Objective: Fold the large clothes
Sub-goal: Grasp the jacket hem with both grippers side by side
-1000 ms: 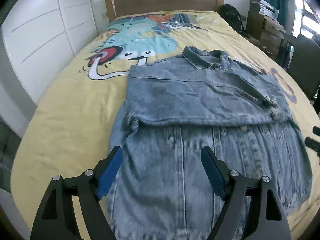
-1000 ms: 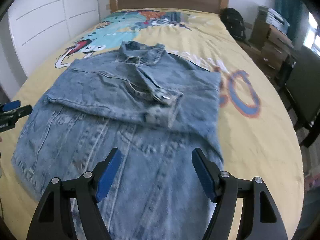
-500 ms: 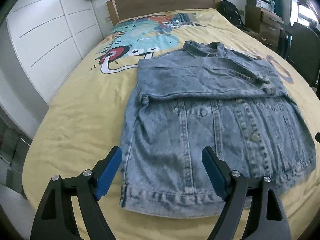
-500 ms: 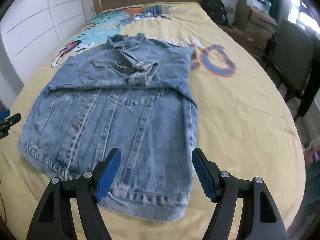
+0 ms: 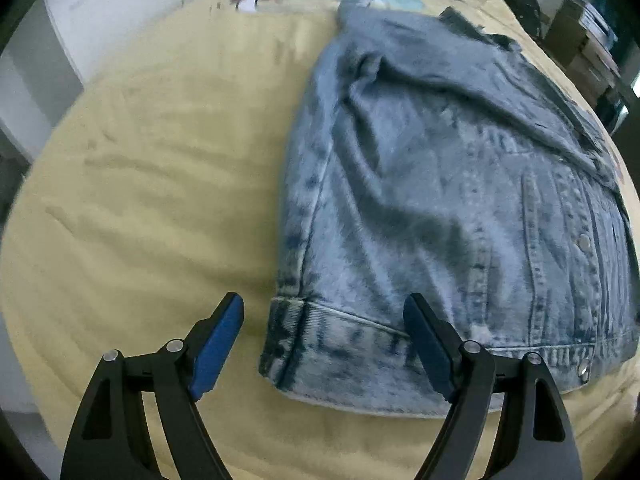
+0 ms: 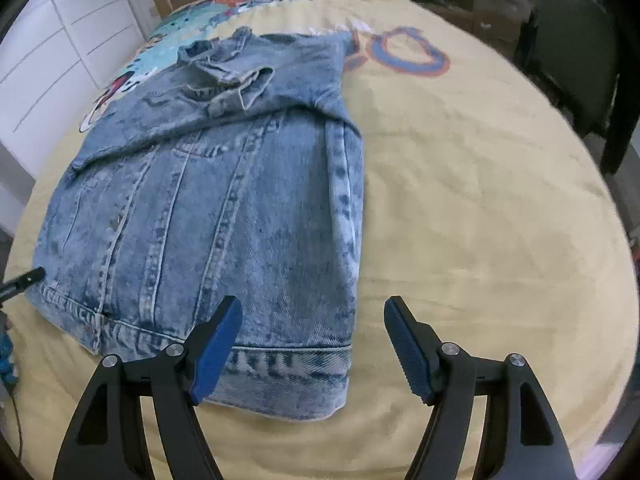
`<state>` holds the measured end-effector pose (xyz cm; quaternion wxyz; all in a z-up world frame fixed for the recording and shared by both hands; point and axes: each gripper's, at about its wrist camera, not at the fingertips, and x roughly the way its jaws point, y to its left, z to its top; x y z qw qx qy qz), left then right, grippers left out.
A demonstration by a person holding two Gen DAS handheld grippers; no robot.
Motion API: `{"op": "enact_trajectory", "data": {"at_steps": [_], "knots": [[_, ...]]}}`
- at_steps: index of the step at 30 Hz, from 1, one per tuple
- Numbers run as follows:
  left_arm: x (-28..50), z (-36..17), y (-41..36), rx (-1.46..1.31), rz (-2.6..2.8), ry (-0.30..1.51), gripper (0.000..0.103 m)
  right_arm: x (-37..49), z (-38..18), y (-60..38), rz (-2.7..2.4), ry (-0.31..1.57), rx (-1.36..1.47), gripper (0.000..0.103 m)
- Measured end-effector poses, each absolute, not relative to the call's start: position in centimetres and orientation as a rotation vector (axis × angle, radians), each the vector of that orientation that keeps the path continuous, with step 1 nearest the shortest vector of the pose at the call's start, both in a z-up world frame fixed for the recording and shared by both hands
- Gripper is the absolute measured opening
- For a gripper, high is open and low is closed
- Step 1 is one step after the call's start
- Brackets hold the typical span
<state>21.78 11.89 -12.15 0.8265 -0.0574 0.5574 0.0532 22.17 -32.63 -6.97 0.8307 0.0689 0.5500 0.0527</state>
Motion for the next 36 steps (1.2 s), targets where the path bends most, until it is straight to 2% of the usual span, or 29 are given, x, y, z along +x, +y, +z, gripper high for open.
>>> {"op": "enact_trajectory", "data": {"at_steps": [15, 17, 21, 23, 32, 34, 36], "knots": [[21.8, -12.6, 14.5, -0.393, -0.191, 1.215, 0.076, 22.8, -10.1, -32.5, 0.315, 1.273, 0.251, 0.076], [21.9, -12.5, 15.4, -0.454, -0.225, 1.206, 0.073, 22.8, -10.1, -32.5, 0.334, 1.275, 0.255, 0.076], [22.2, -12.7, 17.6, -0.568, -0.263, 1.201, 0.056, 23.0, -10.2, -33.0, 0.365, 1.280, 0.287, 0.074], [22.6, -12.8, 18.4, -0.592, -0.276, 1.207, 0.051, 23.0, -10.2, -33.2, 0.376, 1.283, 0.292, 0.071], [24.2, -11.8, 18.2, -0.523, -0.372, 1.236, 0.048, 23.8, -10.5, -34.7, 0.414, 1.274, 0.357, 0.064], [24.2, -12.0, 17.4, -0.511, -0.416, 1.248, 0.040, 23.8, -10.5, -34.8, 0.432, 1.275, 0.369, 0.063], [23.6, -12.1, 16.9, -0.489, -0.447, 1.262, 0.037, 23.4, -10.5, -34.9, 0.465, 1.281, 0.383, 0.060]]}}
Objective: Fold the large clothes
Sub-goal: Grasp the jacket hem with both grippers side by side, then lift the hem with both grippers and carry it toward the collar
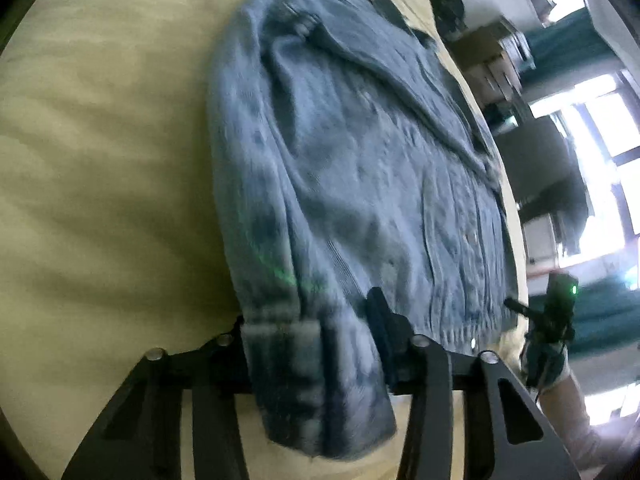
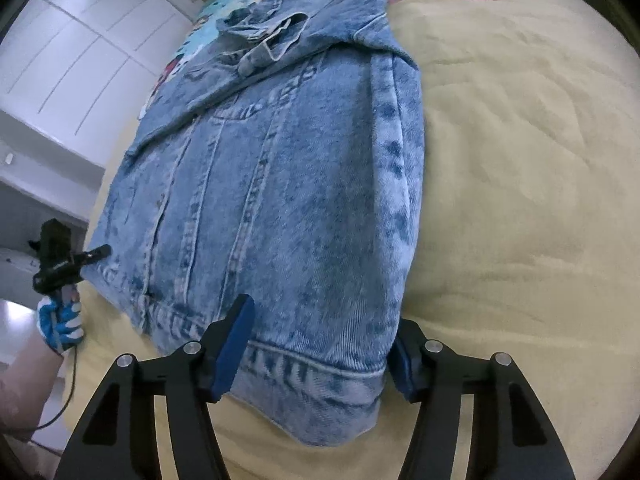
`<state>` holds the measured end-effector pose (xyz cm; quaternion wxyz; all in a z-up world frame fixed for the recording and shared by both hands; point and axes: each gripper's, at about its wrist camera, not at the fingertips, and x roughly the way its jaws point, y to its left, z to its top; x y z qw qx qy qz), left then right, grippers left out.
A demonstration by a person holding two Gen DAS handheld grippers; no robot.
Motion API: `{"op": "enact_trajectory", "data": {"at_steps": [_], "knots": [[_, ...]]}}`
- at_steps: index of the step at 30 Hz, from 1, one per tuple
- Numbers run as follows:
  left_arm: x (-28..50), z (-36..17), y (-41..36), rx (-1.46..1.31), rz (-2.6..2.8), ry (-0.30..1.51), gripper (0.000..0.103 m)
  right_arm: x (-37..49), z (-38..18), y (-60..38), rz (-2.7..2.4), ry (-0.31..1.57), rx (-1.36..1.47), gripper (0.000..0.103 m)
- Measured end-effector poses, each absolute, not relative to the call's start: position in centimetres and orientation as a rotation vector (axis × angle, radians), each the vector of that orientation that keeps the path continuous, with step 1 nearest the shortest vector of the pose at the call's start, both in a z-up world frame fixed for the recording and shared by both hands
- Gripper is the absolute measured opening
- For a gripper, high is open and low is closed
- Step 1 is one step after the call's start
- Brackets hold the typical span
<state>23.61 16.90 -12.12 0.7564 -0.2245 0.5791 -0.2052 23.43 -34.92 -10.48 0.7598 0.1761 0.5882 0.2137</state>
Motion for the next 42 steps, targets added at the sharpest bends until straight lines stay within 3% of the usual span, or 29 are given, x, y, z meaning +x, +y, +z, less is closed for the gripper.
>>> {"op": "enact_trajectory", "data": {"at_steps": [6, 12, 14, 16, 18, 29, 35, 42], "knots": [[22.5, -11.4, 17.4, -0.524, -0.474, 1.234, 0.031, 22.1, -10.2, -34.8, 0.544, 1.280, 0.438, 0.045], [22.5, -11.4, 16.7, -0.500, -0.441, 1.246, 0.028, 22.5, -11.1, -35.3, 0.494, 1.261, 0.522, 0.041], [22.4, -11.0, 16.4, -0.501, -0.435, 1.238, 0.026, 22.6, -10.9, -35.1, 0.481, 1.252, 0.517, 0.033], [22.3, -10.4, 16.1, -0.496, -0.436, 1.214, 0.022, 22.6, -10.5, -35.2, 0.484, 1.236, 0.516, 0.017], [22.3, -9.5, 15.6, -0.488, -0.442, 1.183, 0.021, 22.6, -9.9, -35.3, 0.497, 1.216, 0.518, 0.013], [24.5, -2.1, 15.5, -0.574, -0.479, 0.971, 0.020, 24.6, -3.7, -36.5, 0.513, 1.006, 0.575, 0.012], [28.9, 2.0, 15.8, -0.612, -0.482, 0.864, 0.013, 28.6, 0.8, -37.4, 0.480, 0.882, 0.557, 0.012], [35.8, 5.5, 15.9, -0.595, -0.470, 0.797, 0.013, 35.2, 4.2, -37.4, 0.427, 0.798, 0.533, 0.012]]}}
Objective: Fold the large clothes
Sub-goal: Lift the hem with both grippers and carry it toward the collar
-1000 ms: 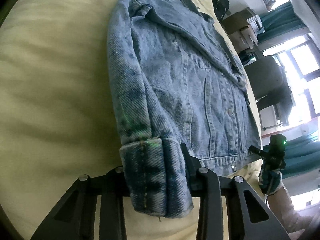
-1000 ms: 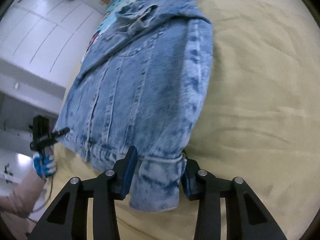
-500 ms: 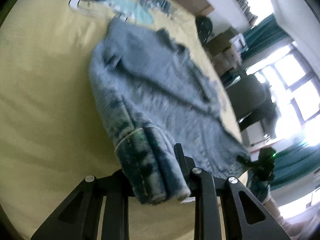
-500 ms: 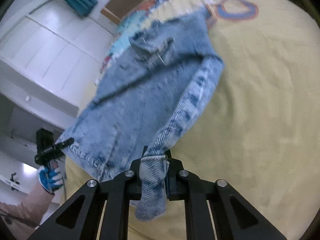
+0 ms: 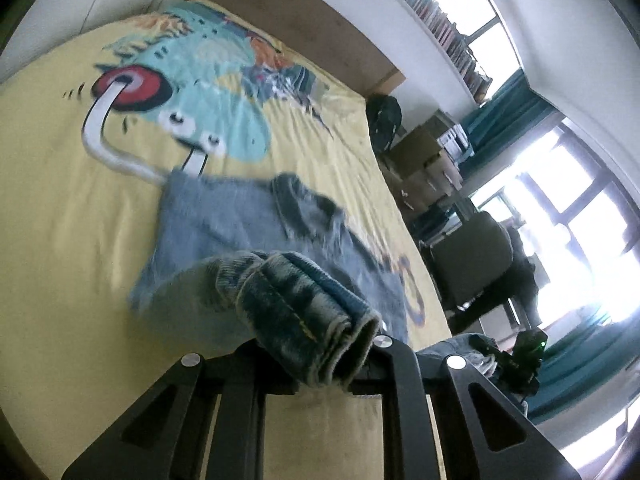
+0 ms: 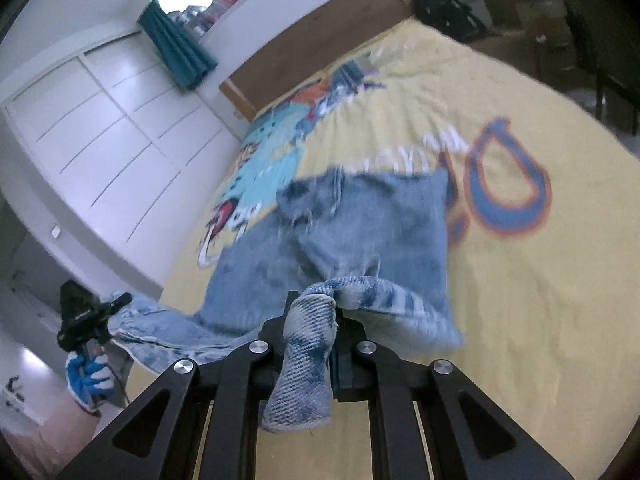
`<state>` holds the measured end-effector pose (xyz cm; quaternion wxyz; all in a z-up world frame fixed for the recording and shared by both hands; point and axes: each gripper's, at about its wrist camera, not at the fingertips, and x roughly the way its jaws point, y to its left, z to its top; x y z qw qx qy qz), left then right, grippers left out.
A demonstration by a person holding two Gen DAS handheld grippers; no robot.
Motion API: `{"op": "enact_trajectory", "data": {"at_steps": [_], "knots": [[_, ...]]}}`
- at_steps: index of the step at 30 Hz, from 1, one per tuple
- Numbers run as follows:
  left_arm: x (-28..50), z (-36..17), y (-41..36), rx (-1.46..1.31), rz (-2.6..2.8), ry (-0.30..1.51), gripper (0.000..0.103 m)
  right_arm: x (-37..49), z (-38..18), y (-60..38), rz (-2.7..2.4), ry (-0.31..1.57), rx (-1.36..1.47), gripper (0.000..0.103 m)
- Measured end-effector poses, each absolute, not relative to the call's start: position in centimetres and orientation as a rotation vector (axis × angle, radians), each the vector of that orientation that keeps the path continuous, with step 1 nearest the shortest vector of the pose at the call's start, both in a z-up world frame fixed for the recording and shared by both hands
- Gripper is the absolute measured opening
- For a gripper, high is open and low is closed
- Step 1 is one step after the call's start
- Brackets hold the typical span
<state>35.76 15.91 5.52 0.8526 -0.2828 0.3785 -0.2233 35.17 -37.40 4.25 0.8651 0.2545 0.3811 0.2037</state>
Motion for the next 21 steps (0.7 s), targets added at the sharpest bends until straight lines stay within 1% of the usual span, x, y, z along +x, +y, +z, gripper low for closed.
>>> {"op": "enact_trajectory", "data": {"at_steps": [3, 6, 14, 18, 21], "knots": [[39.4, 5.7, 15.6, -0.580, -0.445, 0.791, 0.013, 38.7, 4.7, -37.4, 0.385, 0.780, 0.542, 0.012], [42.9, 4.8, 15.2, -0.566, -0.412, 0.811, 0.013, 42.5, 4.2, -37.3, 0.332, 0.786, 0.545, 0.012], [50.9, -1.9, 14.9, -0.539, -0.299, 0.938, 0.013, 50.6, -1.5, -36.5, 0.232, 0.878, 0.568, 0.012], [52.9, -5.0, 15.0, -0.510, -0.251, 0.992, 0.013, 53.3, -4.0, -35.8, 0.191, 0.922, 0.548, 0.012], [54.0, -6.8, 15.5, -0.528, -0.228, 1.013, 0.016, 54.9, -5.2, -35.5, 0.172, 0.939, 0.548, 0.012]]}}
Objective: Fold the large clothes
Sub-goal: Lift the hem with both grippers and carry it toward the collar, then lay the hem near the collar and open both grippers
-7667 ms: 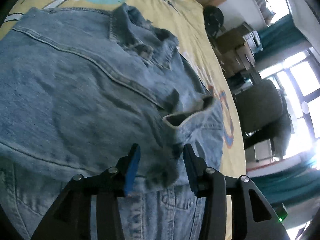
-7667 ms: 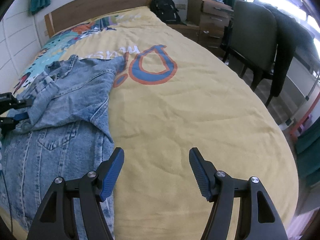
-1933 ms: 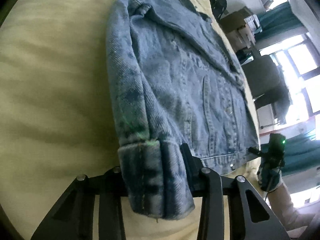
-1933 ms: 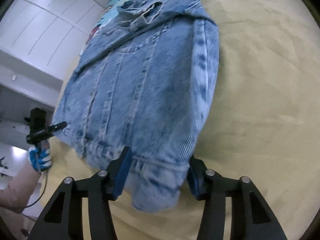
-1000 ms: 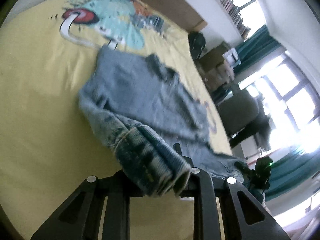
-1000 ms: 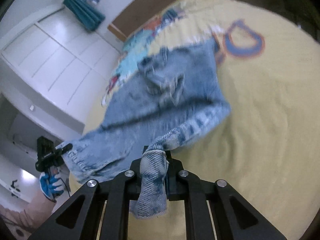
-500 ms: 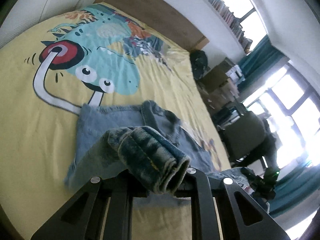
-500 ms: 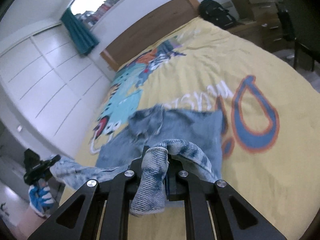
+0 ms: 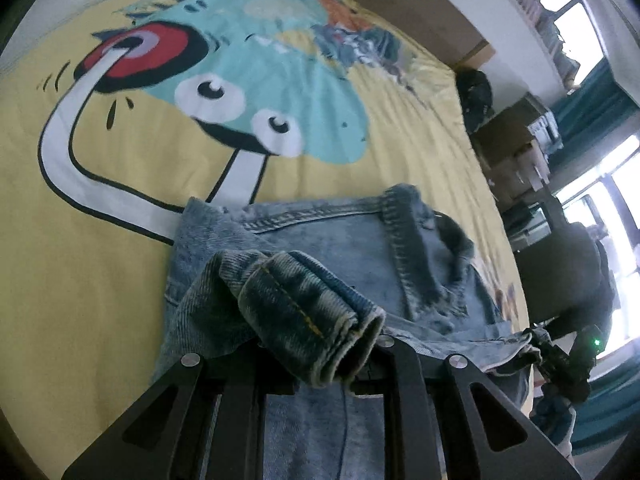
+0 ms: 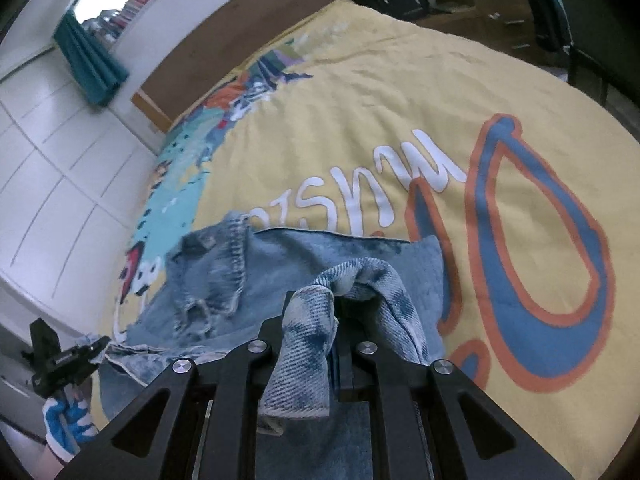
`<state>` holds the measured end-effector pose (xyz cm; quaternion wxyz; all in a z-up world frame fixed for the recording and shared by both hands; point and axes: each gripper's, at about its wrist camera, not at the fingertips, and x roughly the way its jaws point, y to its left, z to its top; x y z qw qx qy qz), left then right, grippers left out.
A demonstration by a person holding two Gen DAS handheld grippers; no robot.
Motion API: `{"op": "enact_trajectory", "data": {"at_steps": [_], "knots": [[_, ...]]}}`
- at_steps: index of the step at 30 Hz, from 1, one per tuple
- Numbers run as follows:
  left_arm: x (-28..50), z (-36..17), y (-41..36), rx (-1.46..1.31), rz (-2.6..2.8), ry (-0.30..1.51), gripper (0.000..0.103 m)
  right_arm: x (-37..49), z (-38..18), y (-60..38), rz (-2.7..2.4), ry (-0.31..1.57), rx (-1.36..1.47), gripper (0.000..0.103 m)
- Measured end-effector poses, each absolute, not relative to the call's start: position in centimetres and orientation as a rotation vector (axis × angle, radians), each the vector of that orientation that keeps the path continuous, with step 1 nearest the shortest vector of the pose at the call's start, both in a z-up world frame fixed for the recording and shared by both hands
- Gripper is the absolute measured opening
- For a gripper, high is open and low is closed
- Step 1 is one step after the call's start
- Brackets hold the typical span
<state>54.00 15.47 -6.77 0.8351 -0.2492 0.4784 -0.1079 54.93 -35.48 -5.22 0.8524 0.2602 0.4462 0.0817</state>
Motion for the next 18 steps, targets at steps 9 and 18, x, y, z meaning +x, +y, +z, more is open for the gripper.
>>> {"op": "enact_trajectory", "data": {"at_steps": [9, 18], "knots": [[55.2, -8.4, 16.2, -0.608, -0.239, 1.040, 0.026, 57.8, -7.9, -35.2, 0.153, 0.991, 0.578, 0.023], [55.4, -5.9, 17.3, -0.681, -0.237, 1.029, 0.047, 58.7, -8.2, -35.9, 0.152, 0.990, 0.663, 0.065]]}}
